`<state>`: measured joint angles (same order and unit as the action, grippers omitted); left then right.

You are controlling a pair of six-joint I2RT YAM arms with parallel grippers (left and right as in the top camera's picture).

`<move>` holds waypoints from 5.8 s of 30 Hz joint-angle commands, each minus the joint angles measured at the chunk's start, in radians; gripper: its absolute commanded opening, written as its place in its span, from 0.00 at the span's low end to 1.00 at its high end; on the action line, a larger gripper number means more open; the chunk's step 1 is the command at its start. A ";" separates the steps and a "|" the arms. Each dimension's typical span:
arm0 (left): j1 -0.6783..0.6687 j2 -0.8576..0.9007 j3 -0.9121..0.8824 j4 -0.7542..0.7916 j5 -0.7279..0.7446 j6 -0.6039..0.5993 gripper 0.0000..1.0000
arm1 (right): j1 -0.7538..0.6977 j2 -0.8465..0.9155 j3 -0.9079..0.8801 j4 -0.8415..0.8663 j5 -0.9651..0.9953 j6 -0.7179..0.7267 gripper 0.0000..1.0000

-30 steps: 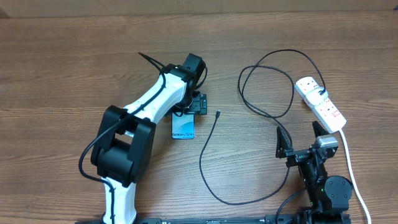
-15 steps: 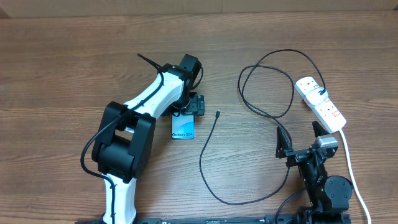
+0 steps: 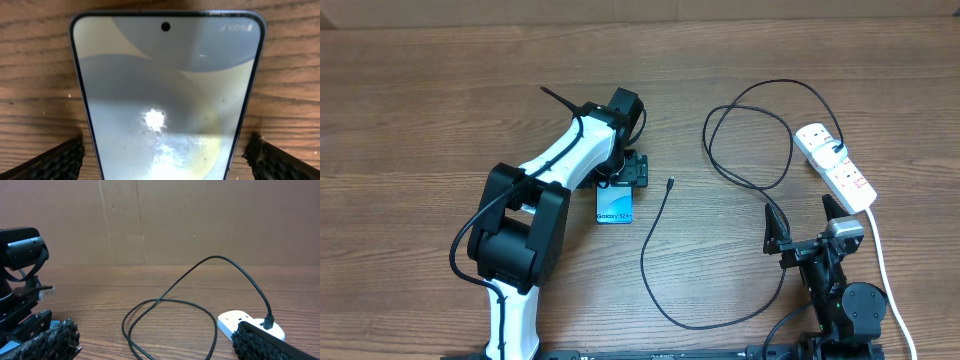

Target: Plug charger to phone and switch on socket

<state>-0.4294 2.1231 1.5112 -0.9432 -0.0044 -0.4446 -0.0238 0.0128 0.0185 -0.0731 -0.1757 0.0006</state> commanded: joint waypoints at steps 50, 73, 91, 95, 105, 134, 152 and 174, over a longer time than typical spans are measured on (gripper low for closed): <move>0.017 0.015 -0.005 -0.024 -0.002 -0.026 0.99 | 0.007 -0.010 -0.010 0.003 0.006 0.003 1.00; 0.018 0.015 -0.005 -0.024 0.031 -0.026 1.00 | 0.007 -0.010 -0.010 0.003 0.006 0.003 1.00; 0.018 0.015 -0.005 -0.023 0.049 -0.026 1.00 | 0.007 -0.010 -0.010 0.003 0.006 0.003 1.00; 0.018 0.015 -0.005 -0.024 0.049 -0.027 1.00 | 0.007 -0.010 -0.010 0.003 0.006 0.003 1.00; 0.018 0.015 -0.005 -0.025 0.042 -0.031 1.00 | 0.007 -0.010 -0.010 0.003 0.006 0.003 1.00; 0.016 0.015 -0.005 -0.028 0.020 -0.031 0.77 | 0.007 -0.010 -0.010 0.003 0.006 0.003 1.00; 0.016 0.015 -0.005 -0.029 0.019 -0.031 0.78 | 0.007 -0.010 -0.010 0.003 0.006 0.003 1.00; 0.017 0.015 -0.005 -0.028 0.015 -0.031 0.73 | 0.007 -0.010 -0.010 0.003 0.006 0.003 1.00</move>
<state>-0.4171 2.1239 1.5112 -0.9707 0.0219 -0.4713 -0.0235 0.0128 0.0185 -0.0727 -0.1757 0.0002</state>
